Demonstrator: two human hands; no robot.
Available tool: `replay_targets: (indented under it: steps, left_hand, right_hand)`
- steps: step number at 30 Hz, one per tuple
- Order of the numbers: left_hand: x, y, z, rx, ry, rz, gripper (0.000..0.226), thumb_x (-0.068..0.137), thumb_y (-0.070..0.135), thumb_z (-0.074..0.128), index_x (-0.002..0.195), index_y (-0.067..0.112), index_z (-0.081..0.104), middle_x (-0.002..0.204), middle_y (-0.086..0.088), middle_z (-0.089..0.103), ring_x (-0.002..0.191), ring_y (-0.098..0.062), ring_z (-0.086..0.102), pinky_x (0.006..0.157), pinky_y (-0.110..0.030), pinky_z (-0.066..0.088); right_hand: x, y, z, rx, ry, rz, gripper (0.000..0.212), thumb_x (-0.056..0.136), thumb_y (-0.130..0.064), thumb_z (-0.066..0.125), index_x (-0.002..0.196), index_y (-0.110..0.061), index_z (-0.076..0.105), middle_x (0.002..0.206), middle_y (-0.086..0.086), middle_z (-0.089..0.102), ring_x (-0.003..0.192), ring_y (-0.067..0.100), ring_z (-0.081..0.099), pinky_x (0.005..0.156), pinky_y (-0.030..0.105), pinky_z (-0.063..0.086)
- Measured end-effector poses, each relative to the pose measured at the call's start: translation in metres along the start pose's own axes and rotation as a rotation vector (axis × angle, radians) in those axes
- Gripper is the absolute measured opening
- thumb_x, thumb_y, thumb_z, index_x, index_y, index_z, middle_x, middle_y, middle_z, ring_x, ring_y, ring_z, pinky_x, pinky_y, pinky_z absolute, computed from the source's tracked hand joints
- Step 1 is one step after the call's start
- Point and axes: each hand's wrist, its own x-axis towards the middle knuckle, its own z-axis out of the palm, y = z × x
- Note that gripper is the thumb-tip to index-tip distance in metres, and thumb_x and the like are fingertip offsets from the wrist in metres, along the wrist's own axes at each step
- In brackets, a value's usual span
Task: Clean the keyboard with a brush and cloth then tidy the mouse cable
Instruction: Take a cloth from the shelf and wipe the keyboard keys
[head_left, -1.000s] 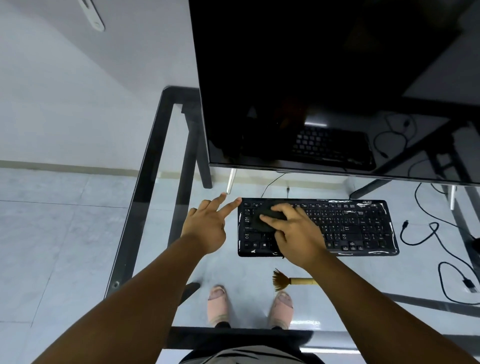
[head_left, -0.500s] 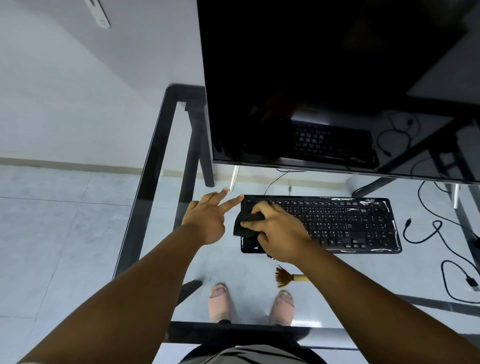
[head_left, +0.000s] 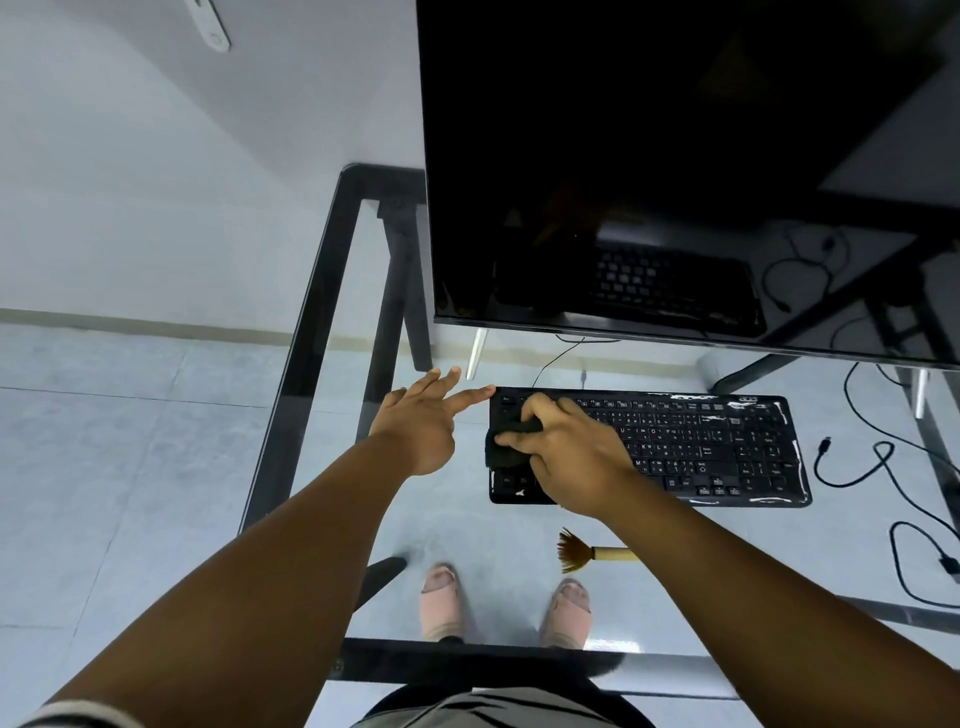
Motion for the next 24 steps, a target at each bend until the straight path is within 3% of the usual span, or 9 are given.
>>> replay_targets:
  steps: [5,11,18,24]
  left_hand:
    - [0.001,0.0,-0.001,-0.015,-0.007,-0.003,0.08,0.096,0.007,0.039,0.144,0.06,0.002,0.162,0.01,-0.005,0.149,-0.013,-0.005,0.118,-0.043,0.008]
    - [0.002,-0.003,0.0,0.002,-0.004,0.013,0.08,0.097,0.008,0.038,0.144,0.06,-0.001,0.162,0.01,-0.004,0.149,-0.013,-0.004,0.117,-0.043,0.01]
    - [0.004,-0.002,-0.001,0.004,-0.019,-0.001,0.079,0.098,0.009,0.038,0.144,0.06,0.001,0.163,0.01,-0.004,0.149,-0.014,-0.003,0.117,-0.044,0.011]
    - [0.002,-0.003,-0.002,-0.011,-0.012,0.015,0.081,0.096,0.005,0.038,0.145,0.059,0.001,0.163,0.01,-0.003,0.149,-0.013,-0.002,0.117,-0.043,0.013]
  right_hand:
    - [0.011,-0.016,0.002,0.006,0.044,0.132,0.054,0.093,-0.018,0.045,0.141,-0.043,0.043,0.123,-0.005,0.036,0.11,0.023,0.038,0.07,0.035,0.051]
    - [-0.003,-0.004,-0.001,0.03,-0.047,-0.061,0.046,0.093,-0.02,0.046,0.126,-0.05,0.057,0.119,-0.01,0.042,0.105,0.018,0.041,0.066,0.028,0.039]
    - [0.013,-0.018,-0.001,0.026,0.025,0.097,0.054,0.093,-0.016,0.048,0.14,-0.043,0.045,0.122,-0.005,0.037,0.11,0.022,0.038,0.072,0.036,0.051]
    - [-0.005,-0.005,0.0,0.058,-0.119,-0.144,0.046,0.094,-0.017,0.047,0.119,-0.052,0.063,0.121,-0.013,0.042,0.103,0.016,0.039,0.074,0.032,0.045]
